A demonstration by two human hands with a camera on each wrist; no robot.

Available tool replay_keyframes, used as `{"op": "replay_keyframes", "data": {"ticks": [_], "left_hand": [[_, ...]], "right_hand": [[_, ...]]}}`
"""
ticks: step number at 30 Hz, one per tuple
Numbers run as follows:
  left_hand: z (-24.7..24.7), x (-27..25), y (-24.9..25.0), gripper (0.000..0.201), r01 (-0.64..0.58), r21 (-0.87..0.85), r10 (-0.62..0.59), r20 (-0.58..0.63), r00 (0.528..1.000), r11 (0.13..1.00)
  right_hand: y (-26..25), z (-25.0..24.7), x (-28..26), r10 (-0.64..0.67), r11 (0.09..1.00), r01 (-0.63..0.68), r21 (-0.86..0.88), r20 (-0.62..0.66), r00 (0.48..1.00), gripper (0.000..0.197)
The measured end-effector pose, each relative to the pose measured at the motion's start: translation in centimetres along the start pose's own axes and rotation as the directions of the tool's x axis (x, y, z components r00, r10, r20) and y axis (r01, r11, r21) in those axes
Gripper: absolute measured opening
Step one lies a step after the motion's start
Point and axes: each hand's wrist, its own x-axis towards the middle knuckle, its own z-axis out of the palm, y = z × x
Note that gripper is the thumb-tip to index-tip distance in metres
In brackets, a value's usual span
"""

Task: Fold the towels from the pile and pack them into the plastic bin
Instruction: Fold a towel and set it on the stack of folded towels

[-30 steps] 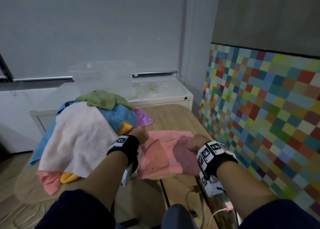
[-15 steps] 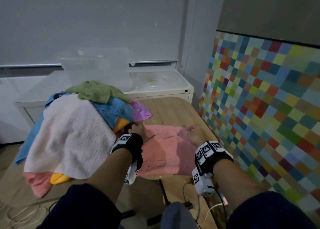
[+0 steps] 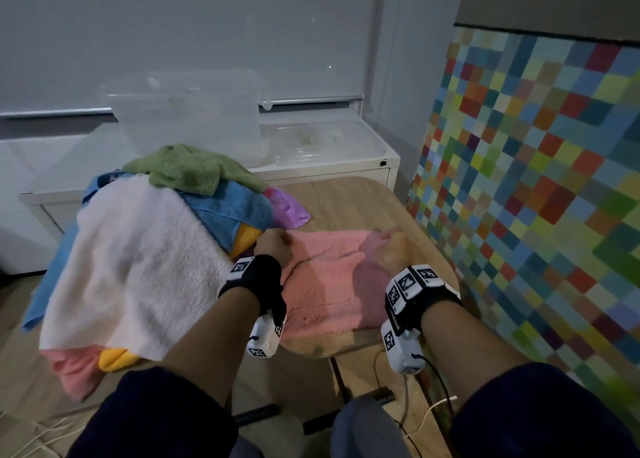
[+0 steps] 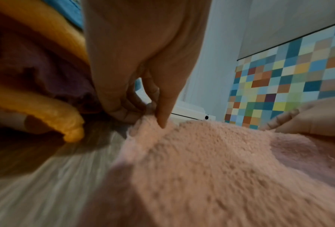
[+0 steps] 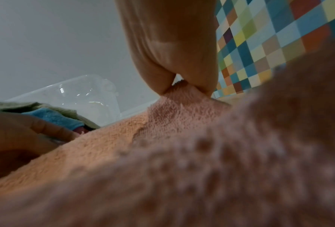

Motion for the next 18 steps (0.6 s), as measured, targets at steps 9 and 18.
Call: {"op": "replay_keyframes", "data": {"ticks": [9, 18], "left_hand": [[-0.6, 1.2, -0.1, 0.020, 0.169, -0.224, -0.178, -0.021, 0.984, 0.960], [-1.4, -0.2, -0.3, 0.017, 0.128, -0.339, -0.156, -0.054, 0.986, 0.932]], "right_hand": [[0.2, -0.3, 3.2, -0.024, 0.984, 0.040, 0.175, -0.095, 0.995, 0.012], [0.7, -0.7, 1.2, 0.051, 0.901, -0.049, 0.432, 0.008, 0.999, 0.021]]}}
